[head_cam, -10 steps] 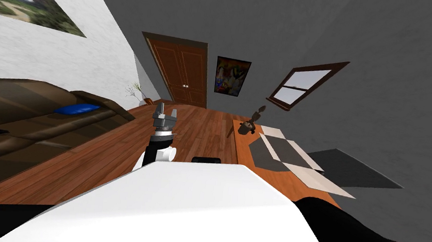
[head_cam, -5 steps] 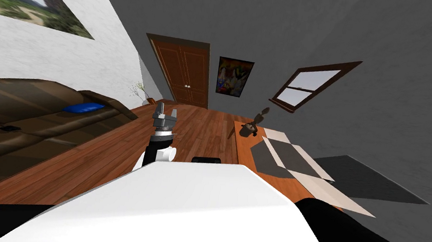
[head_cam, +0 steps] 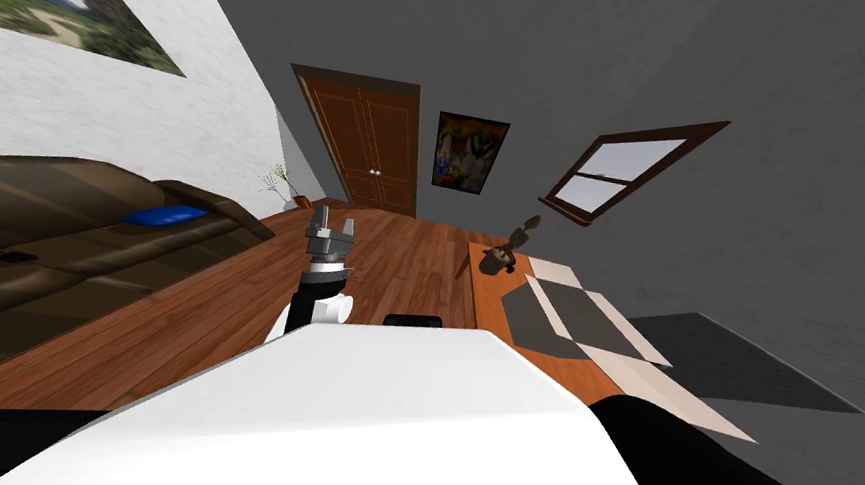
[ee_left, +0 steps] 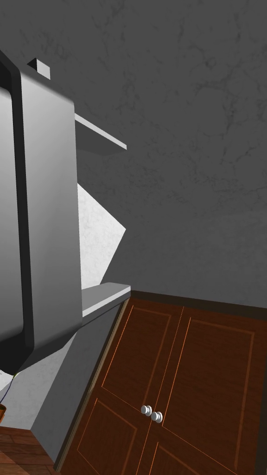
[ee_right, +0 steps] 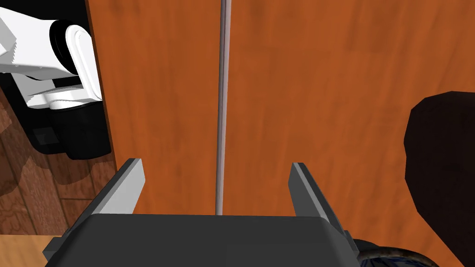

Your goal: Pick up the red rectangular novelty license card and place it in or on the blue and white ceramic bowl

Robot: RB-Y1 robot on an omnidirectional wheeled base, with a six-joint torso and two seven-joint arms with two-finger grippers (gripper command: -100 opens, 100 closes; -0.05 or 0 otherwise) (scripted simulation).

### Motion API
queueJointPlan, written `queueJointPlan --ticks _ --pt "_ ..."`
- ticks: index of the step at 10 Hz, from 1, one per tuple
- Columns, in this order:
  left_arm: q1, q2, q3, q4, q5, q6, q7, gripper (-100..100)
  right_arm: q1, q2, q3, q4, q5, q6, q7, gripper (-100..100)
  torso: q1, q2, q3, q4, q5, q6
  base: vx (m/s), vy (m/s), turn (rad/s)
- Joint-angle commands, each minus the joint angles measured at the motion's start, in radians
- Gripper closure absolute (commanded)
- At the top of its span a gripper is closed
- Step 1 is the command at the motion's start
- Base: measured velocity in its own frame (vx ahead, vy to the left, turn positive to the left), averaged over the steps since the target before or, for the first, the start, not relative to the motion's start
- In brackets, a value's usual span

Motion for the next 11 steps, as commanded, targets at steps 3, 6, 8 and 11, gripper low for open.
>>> queueJointPlan --ticks 3,6,8,11 --pt "0.000 0.000 0.000 0.000 0.000 0.000 0.000 0 -0.001 0.001 0.001 0.002 0.001 -0.002 0.002 100 0.001 0.000 0.000 0.000 0.000 0.000 0.001 -0.003 0.000" --pt "0.000 0.000 0.000 0.000 0.000 0.000 0.000 0 -0.001 0.002 0.000 0.003 0.000 -0.002 0.000 100 0.002 0.001 0.000 0.000 0.000 -0.001 0.000 0.000 0.000" --pt "0.000 0.000 0.000 0.000 0.000 0.000 0.000 0 0.021 -0.010 -0.012 -0.027 -0.013 0.011 -0.010 100 0.002 0.001 0.000 0.000 0.000 -0.001 -0.001 0.007 0.006" --pt "0.000 0.000 0.000 0.000 0.000 0.000 0.000 0 0.035 -0.021 -0.022 -0.041 -0.027 0.019 -0.012 100 0.003 0.001 0.001 0.000 0.001 0.000 -0.007 0.015 0.003"
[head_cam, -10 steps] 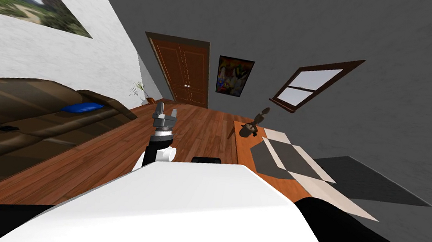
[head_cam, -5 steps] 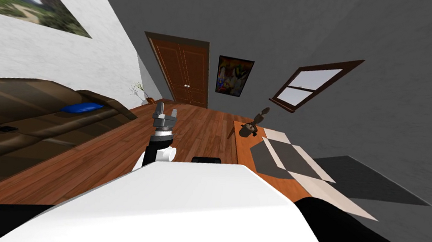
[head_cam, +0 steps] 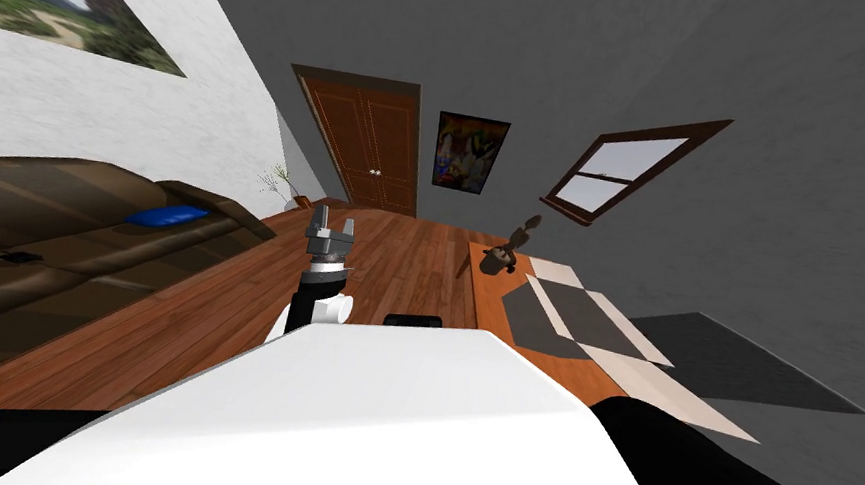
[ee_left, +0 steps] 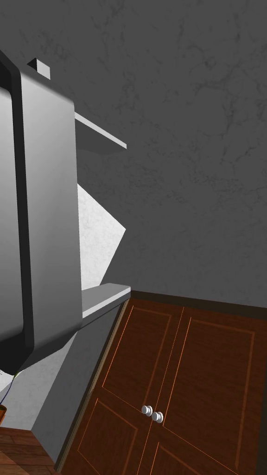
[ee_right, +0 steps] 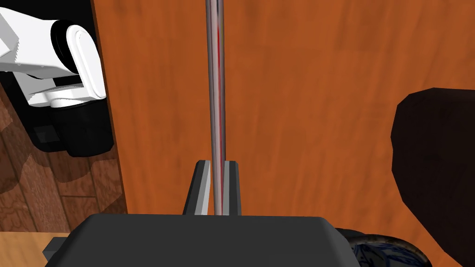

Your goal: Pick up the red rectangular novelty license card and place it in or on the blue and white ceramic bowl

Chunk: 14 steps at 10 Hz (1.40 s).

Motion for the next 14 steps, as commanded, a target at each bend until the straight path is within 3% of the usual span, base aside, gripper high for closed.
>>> queueJointPlan --ticks 1,2,5,14 --pt "0.000 0.000 0.000 0.000 0.000 0.000 0.000 0 0.000 0.000 0.000 0.000 0.000 0.000 0.000 0 0.000 0.000 0.000 0.000 0.000 0.000 0.000 0.000 0.000" --pt "0.000 0.000 0.000 0.000 0.000 0.000 0.000 0 0.023 -0.012 -0.020 -0.016 -0.007 0.017 -0.010 100 -0.001 0.000 0.000 0.000 0.000 0.000 -0.100 0.075 0.007" --pt "0.000 0.000 0.000 0.000 0.000 0.000 0.000 0 0.053 -0.037 -0.051 -0.030 -0.027 0.042 -0.030 100 0.008 0.015 0.008 0.002 0.002 0.003 -0.201 0.099 0.012" --pt "0.000 0.000 0.000 0.000 0.000 0.000 0.000 0 0.134 -0.161 -0.180 -0.019 -0.149 0.135 -0.124 100 0.002 0.014 0.008 0.002 0.001 0.003 -0.203 0.048 0.098"
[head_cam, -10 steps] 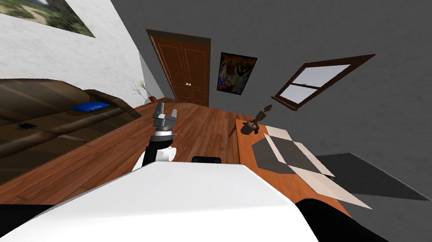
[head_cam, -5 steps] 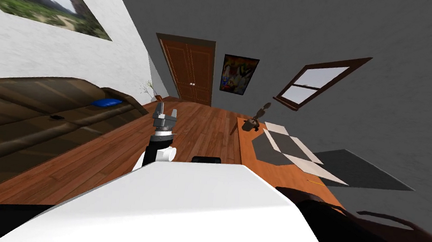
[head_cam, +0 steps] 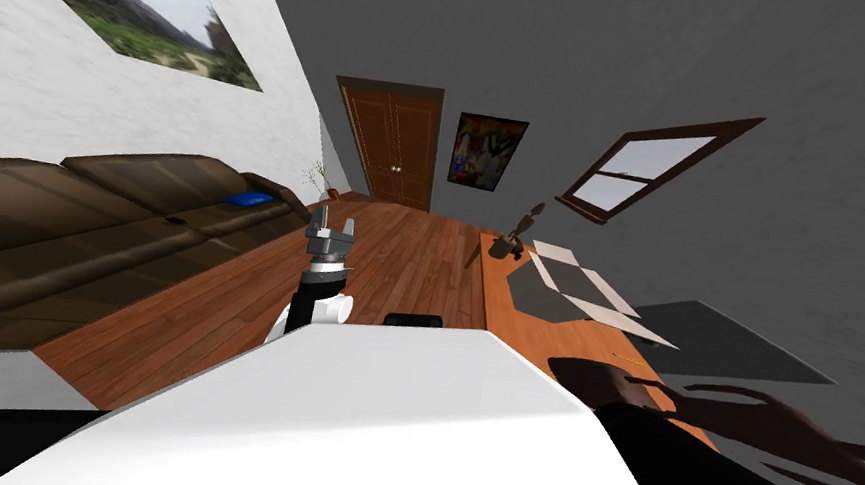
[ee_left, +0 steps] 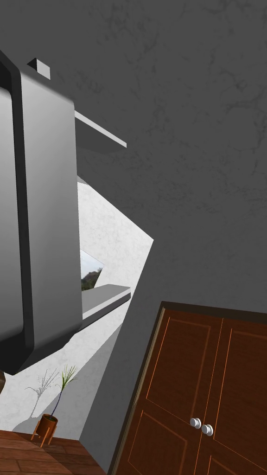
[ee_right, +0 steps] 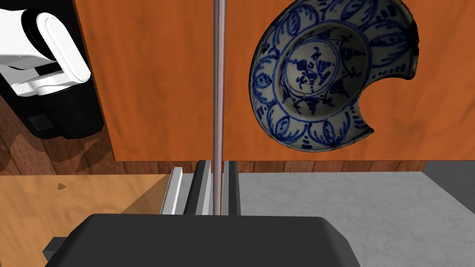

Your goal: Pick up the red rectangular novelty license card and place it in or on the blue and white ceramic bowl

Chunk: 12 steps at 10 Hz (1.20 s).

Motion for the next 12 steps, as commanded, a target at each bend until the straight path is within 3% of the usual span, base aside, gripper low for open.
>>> queueJointPlan --ticks 1,12 --pt "0.000 0.000 0.000 0.000 0.000 0.000 0.000 0 0.011 -0.026 -0.024 0.011 -0.029 0.017 -0.019 100 0.000 0.000 0.000 0.000 0.000 0.000 -0.197 0.038 0.109" --pt "0.000 0.000 0.000 0.000 0.000 0.000 0.000 0 0.046 -0.213 -0.170 0.130 -0.241 0.112 -0.166 100 -0.005 -0.005 -0.002 0.000 -0.001 -0.004 -0.172 0.018 0.186"
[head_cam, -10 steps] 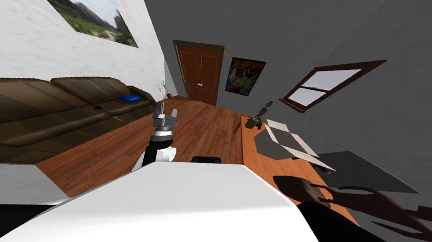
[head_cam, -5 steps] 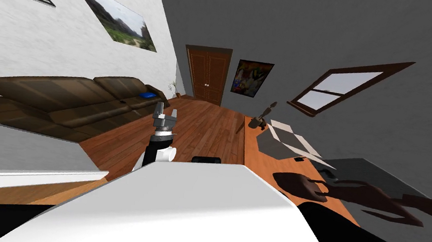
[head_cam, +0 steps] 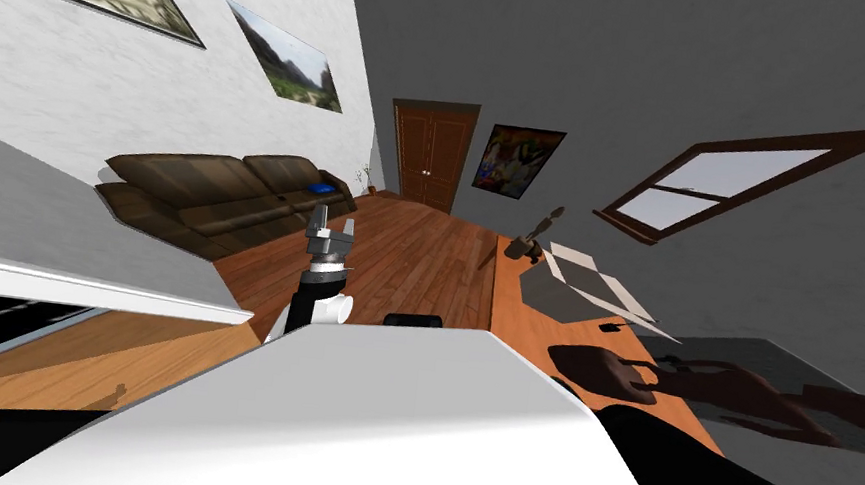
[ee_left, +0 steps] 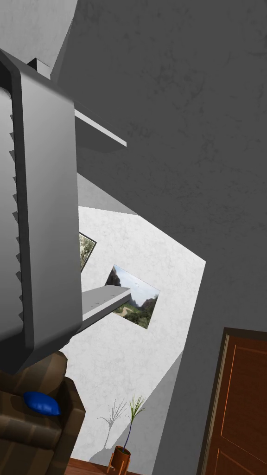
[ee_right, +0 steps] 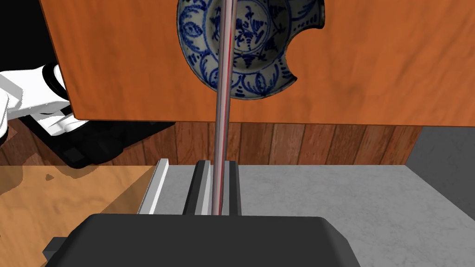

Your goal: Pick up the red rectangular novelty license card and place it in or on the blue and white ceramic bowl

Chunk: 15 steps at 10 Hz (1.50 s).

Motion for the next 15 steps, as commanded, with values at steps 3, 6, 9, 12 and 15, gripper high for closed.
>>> queueJointPlan --ticks 3,6,9,12,15 --pt "0.000 0.000 0.000 0.000 0.000 0.000 0.000 0 0.002 -0.061 -0.044 0.054 -0.079 0.026 -0.052 100 -0.002 0.000 0.000 0.000 0.000 -0.001 -0.131 -0.019 0.225" --pt "0.000 0.000 0.000 0.000 0.000 0.000 0.000 0 -0.008 -0.112 -0.071 0.110 -0.142 0.042 -0.096 100 -0.003 -0.003 -0.002 0.000 -0.001 -0.002 -0.099 -0.033 0.219" --pt "0.000 0.000 0.000 0.000 0.000 0.000 0.000 0 -0.007 -0.109 -0.071 0.104 -0.134 0.042 -0.088 -100 -0.002 -0.007 -0.004 -0.001 -0.001 0.001 -0.013 -0.011 0.018" --pt "0.000 0.000 0.000 0.000 0.000 0.000 0.000 0 -0.007 -0.109 -0.070 0.104 -0.134 0.042 -0.088 -100 -0.001 -0.008 -0.004 -0.001 -0.001 0.001 0.000 0.000 0.000" --pt "0.000 0.000 0.000 0.000 0.000 0.000 0.000 0 0.031 -0.131 -0.112 0.075 -0.164 0.060 -0.114 -100 0.000 -0.008 -0.004 -0.001 -0.001 0.001 -0.015 0.000 -0.017"
